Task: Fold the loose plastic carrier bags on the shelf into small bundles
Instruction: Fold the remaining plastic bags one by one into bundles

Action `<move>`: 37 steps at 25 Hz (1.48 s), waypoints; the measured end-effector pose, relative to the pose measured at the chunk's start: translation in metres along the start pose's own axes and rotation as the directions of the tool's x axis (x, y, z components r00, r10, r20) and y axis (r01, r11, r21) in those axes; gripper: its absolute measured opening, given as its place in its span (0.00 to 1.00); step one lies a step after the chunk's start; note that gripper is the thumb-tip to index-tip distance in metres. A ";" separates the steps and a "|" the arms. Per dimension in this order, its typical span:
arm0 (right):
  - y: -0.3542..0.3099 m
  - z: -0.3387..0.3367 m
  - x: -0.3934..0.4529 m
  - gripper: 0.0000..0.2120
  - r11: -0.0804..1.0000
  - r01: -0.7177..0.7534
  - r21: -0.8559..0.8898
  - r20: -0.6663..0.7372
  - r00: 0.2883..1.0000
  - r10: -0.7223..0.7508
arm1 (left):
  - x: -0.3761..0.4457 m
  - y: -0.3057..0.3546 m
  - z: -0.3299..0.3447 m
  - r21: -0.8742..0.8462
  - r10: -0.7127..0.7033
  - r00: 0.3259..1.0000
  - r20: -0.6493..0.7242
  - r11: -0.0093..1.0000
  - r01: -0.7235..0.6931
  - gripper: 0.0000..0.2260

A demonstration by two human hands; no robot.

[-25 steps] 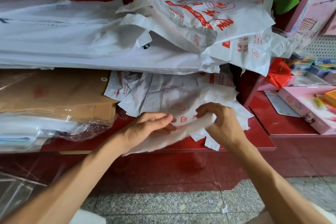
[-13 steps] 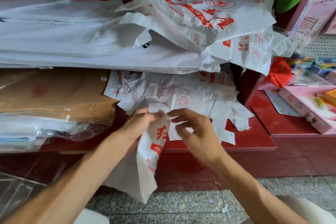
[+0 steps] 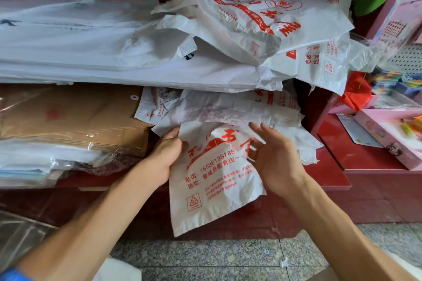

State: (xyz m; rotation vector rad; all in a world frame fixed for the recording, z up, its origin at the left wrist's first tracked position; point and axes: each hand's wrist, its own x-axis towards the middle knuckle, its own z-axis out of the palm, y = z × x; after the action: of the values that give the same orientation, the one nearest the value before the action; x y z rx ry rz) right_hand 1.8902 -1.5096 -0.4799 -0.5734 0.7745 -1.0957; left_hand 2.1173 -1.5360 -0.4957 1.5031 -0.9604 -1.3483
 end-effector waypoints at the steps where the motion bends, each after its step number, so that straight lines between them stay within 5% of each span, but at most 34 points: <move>1: -0.006 -0.001 0.002 0.28 1.000 -0.020 0.010 -0.016 1.000 0.020 | 0.002 -0.001 0.001 0.001 0.011 1.000 0.009 1.000 -0.011 0.20; 4: -0.006 0.004 0.003 0.32 0.948 -0.198 -0.250 -0.076 0.980 0.184 | -0.001 0.006 0.000 -0.003 0.078 0.997 -0.020 0.997 -0.079 0.22; 7: 0.001 0.001 -0.002 0.22 0.927 -0.209 -0.311 0.036 0.972 0.231 | 0.001 0.005 -0.002 -0.123 0.209 0.974 0.083 0.973 -0.198 0.21; 10: -0.001 0.000 -0.008 0.24 0.900 -0.209 -0.383 0.142 0.949 0.281 | 0.009 0.004 -0.004 -0.200 0.317 0.941 0.122 0.936 -0.289 0.20; 15: 0.014 0.007 -0.015 0.17 0.722 -0.234 -0.651 0.066 0.930 0.361 | 0.015 0.001 -0.004 -0.189 0.219 0.974 -0.060 0.956 -0.226 0.18; 17: 0.012 0.009 -0.016 0.11 0.766 -0.166 -0.621 0.010 0.976 0.220 | 0.019 -0.002 -0.005 -0.111 0.111 0.988 -0.105 0.986 -0.123 0.17; 19: 0.009 0.004 -0.009 0.03 0.736 0.024 -0.676 -0.121 0.982 -0.143 | 0.019 -0.003 -0.006 -0.089 0.107 0.988 -0.107 0.989 -0.117 0.15; 22: 0.004 0.003 -0.005 0.09 0.383 0.400 -0.833 -0.027 0.661 -0.750 | 0.016 0.001 -0.008 -0.240 0.276 0.961 -0.010 0.933 -0.270 0.14; 23: 0.001 0.005 -0.009 0.10 0.296 0.477 -0.827 0.032 0.567 -0.823 | 0.011 0.004 -0.006 -0.275 0.311 0.950 0.020 0.915 -0.294 0.14; 24: -0.002 0.005 -0.011 0.12 0.314 0.501 -0.806 0.025 0.559 -0.829 | 0.010 0.005 -0.005 -0.258 0.310 0.950 0.016 0.920 -0.296 0.14; 26: -0.009 0.004 -0.010 0.20 0.618 0.337 -0.710 -0.159 0.778 -0.607 | 0.017 0.000 -0.003 -0.074 0.238 0.969 -0.070 0.967 -0.243 0.12; 28: -0.013 -0.007 -0.004 0.23 0.840 -0.007 -0.542 -0.283 0.943 -0.175 | 0.028 -0.011 -0.008 0.163 0.134 0.988 -0.076 0.979 -0.120 0.16; 30: -0.017 -0.018 0.000 0.22 0.883 -0.164 -0.441 -0.292 0.956 0.032 | 0.036 -0.019 -0.015 0.318 0.056 0.997 -0.043 0.947 -0.040 0.21; 32: -0.021 -0.019 0.002 0.19 0.898 -0.189 -0.397 -0.316 0.947 0.059 | 0.038 -0.021 -0.019 0.413 0.028 0.999 -0.045 0.911 -0.007 0.23; 35: -0.019 -0.024 0.006 0.15 0.868 -0.129 -0.480 -0.365 0.929 -0.064 | 0.039 -0.019 -0.019 0.414 0.072 0.996 -0.056 0.910 -0.042 0.30; 37: -0.016 -0.026 0.010 0.13 0.716 -0.124 -0.687 -0.413 0.877 -0.245 | 0.038 -0.018 -0.017 0.376 0.132 0.990 -0.044 0.921 -0.107 0.36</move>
State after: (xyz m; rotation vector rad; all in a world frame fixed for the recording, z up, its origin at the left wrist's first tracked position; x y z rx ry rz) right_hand 1.8635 -1.5256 -0.4866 -0.9894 1.6663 -0.9926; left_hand 2.1385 -1.5645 -0.5244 1.7270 -1.2970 -1.0581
